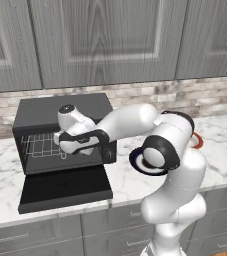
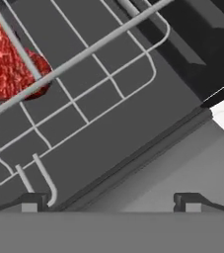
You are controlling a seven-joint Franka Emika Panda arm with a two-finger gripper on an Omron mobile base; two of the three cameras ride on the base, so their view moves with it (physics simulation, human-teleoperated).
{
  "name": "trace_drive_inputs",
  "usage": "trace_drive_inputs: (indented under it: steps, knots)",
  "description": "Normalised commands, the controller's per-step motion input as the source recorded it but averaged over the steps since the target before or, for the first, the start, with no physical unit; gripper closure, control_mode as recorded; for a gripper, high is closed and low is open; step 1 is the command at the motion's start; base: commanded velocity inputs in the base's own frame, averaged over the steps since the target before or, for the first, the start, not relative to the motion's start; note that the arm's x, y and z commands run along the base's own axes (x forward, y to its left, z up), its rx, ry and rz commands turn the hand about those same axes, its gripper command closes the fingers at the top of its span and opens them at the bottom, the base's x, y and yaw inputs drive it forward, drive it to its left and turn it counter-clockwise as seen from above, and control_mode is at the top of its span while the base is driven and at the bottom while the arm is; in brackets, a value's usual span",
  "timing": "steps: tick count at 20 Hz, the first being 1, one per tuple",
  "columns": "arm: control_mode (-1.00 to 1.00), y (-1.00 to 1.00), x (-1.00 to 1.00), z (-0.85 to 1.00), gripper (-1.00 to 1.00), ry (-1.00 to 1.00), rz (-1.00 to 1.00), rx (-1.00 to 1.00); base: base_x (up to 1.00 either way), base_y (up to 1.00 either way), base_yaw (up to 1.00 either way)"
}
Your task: Open the toaster oven door. Place the hotdog bun on the top rack in the toaster oven and place the steak on the bottom rack.
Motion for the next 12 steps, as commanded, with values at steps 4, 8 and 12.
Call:
trace_drive_inputs:
  steps: [4,8,12]
  knots:
    - [-1.0,0.0,0.16,0.0,-1.0,0.03,-0.14,0.1,0.0,0.0,0.0]
    - [-1.0,0.0,-0.09,0.0,-1.0,0.03,-0.06,0.11,0.0,0.0,0.0]
    - [-1.0,0.05,-0.48,0.0,-1.0,0.03,0.0,0.08,0.0,0.0,0.0]
